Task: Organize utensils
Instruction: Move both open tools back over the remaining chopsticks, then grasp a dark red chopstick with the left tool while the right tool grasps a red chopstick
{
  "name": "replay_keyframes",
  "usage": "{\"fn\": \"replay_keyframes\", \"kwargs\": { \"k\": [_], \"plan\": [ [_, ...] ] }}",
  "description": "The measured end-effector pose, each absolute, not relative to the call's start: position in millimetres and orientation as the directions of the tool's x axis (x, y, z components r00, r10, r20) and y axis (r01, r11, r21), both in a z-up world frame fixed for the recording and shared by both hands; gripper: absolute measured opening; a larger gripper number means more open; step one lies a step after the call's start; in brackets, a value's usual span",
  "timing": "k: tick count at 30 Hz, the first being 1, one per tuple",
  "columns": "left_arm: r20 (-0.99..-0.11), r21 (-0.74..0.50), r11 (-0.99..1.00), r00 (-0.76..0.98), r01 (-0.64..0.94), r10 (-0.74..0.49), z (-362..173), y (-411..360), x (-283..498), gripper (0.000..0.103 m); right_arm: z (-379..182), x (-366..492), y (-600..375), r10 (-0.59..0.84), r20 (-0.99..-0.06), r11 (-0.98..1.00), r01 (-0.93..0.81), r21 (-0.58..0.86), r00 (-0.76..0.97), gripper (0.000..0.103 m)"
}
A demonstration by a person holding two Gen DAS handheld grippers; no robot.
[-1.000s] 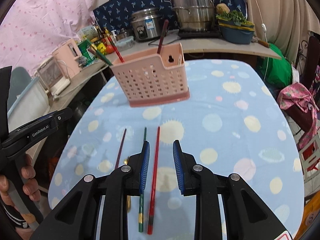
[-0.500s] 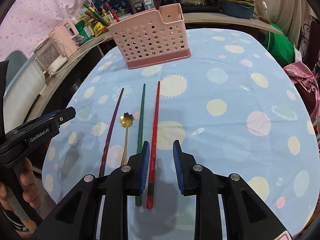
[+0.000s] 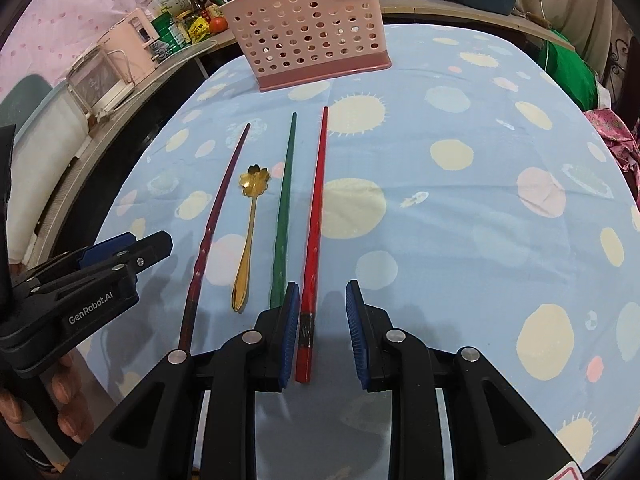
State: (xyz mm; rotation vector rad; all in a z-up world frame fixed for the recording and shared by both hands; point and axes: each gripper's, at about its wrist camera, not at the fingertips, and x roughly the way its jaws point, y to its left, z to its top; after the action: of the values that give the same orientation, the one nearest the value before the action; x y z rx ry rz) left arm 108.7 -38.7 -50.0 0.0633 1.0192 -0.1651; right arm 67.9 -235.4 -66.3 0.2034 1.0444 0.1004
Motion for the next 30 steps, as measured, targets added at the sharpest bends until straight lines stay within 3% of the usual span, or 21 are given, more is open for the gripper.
{"fn": "replay_keyframes", "kwargs": {
  "k": [5, 15, 30],
  "plan": [
    [-0.856, -0.026, 0.983, 0.503, 0.184, -0.117, -54, -43, 104, 0.051, -71, 65, -234, 0.181, -0.854, 0.977, 0.011, 0.213, 0.489, 0.025],
    [-0.878, -0.036, 0.974, 0.459, 0.222, -0.137, -66, -51, 96, 0.051, -72, 58, -230, 0.155, -0.853, 0.984, -0.007, 0.175, 0.499, 0.023],
    [-0.892, -0.068, 0.972, 0.423, 0.224, -0.160, -74, -46, 92, 0.051, -74, 52, -233, 0.144, -0.854, 0.986, 0.002, 0.168, 0.501, 0.011]
  ]
}}
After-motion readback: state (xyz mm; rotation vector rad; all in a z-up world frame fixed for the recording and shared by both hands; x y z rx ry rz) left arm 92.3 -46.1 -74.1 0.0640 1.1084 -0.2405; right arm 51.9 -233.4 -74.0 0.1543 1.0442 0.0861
